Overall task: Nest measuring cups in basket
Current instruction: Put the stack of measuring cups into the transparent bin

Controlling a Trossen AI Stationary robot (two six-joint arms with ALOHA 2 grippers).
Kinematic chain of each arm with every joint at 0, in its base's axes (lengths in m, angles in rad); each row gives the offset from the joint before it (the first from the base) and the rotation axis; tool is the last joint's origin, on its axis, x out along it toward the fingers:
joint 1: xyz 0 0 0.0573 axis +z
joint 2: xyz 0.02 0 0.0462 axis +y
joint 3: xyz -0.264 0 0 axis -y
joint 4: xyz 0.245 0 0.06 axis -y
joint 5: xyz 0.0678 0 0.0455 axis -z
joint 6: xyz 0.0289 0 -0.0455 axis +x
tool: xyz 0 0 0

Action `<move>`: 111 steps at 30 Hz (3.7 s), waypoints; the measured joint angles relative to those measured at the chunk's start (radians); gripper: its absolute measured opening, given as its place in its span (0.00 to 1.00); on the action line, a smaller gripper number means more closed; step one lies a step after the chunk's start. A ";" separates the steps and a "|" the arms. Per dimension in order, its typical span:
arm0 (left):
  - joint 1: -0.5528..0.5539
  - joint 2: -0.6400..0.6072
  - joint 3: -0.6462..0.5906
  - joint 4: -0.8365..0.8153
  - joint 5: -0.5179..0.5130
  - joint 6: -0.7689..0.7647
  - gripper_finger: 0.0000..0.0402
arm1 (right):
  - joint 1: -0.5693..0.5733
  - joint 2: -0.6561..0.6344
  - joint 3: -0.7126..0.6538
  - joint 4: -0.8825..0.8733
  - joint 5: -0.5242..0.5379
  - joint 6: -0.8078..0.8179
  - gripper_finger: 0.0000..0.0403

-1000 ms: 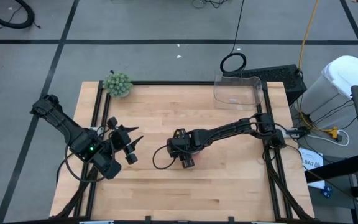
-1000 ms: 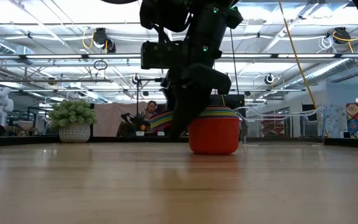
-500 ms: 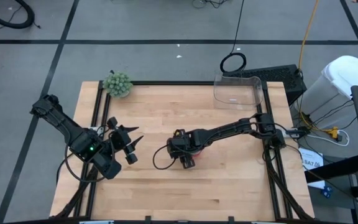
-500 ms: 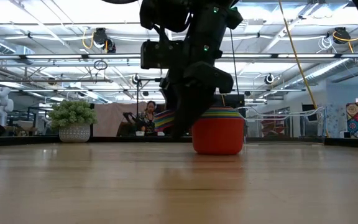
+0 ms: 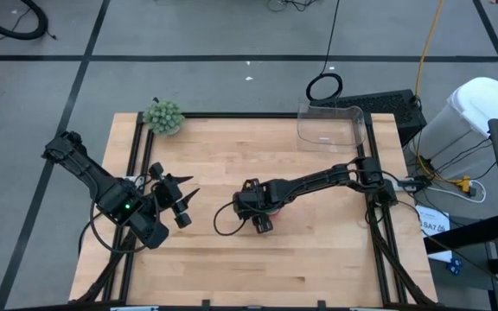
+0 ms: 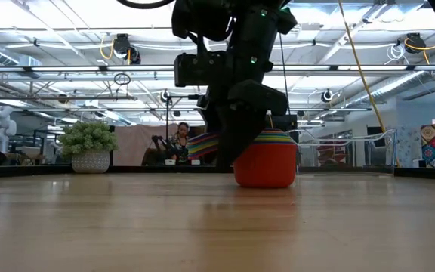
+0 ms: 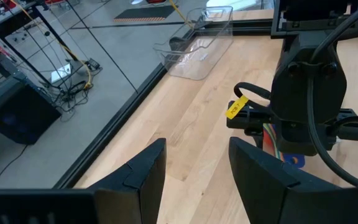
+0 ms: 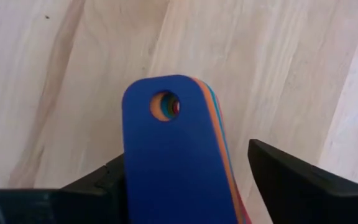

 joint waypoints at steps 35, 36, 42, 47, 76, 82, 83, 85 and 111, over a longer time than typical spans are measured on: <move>0.000 0.000 0.000 0.000 0.000 -0.007 0.45 | -0.011 -0.098 0.000 -0.054 0.104 -0.131 0.27; 0.000 0.000 0.000 0.000 0.000 -0.007 0.45 | -0.015 -0.105 0.000 -0.063 0.106 -0.133 0.26; 0.000 0.000 0.000 0.001 0.000 -0.016 0.45 | -0.023 -0.111 0.000 -0.082 0.106 -0.136 0.05; 0.000 0.000 0.000 0.001 0.000 -0.021 0.45 | -0.021 -0.111 -0.005 -0.064 0.078 -0.130 0.05; 0.000 0.000 0.000 0.001 -0.011 -0.016 0.45 | -0.069 -0.158 -0.089 -0.131 0.488 -0.241 0.05; 0.000 0.001 0.000 0.001 -0.011 -0.016 0.45 | -0.196 -0.221 -0.089 -0.178 0.665 -0.269 0.05; 0.000 0.001 0.000 0.001 -0.011 -0.016 0.45 | -0.220 -0.238 -0.089 -0.178 0.699 -0.283 0.05; 0.000 0.001 0.000 0.001 -0.011 -0.017 0.45 | -0.269 -0.278 -0.089 -0.182 0.742 -0.307 0.05; -0.091 0.001 0.000 0.001 -0.036 -0.056 0.45 | -0.730 -0.441 -0.327 -0.136 0.817 -0.453 0.05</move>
